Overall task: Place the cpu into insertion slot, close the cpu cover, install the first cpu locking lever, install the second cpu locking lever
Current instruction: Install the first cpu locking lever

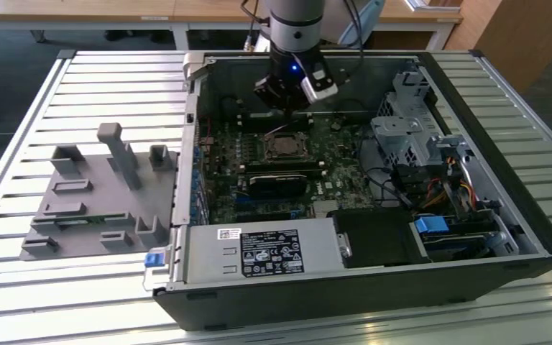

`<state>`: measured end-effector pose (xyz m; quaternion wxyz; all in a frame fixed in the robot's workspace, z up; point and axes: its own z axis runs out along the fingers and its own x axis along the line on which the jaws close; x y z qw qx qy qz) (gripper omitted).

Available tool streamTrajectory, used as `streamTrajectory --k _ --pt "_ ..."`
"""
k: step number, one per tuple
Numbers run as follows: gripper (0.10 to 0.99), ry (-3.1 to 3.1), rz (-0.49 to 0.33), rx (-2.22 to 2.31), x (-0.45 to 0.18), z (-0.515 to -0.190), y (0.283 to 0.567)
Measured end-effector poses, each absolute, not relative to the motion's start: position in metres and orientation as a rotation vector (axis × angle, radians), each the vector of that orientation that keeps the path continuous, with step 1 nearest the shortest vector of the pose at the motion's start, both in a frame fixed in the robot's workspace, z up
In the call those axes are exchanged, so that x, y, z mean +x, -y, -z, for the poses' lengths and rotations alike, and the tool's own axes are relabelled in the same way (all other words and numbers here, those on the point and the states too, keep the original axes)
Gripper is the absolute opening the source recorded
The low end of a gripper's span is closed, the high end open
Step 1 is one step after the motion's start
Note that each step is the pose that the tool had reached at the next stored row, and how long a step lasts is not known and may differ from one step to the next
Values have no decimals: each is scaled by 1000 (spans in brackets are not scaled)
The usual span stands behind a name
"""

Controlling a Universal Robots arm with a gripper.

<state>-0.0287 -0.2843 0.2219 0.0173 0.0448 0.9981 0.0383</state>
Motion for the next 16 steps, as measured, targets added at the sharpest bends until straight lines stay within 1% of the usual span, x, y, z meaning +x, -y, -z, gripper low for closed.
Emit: streamTrajectory --k 16 --pt "106 -3102 -118 139 -21 -214 284"
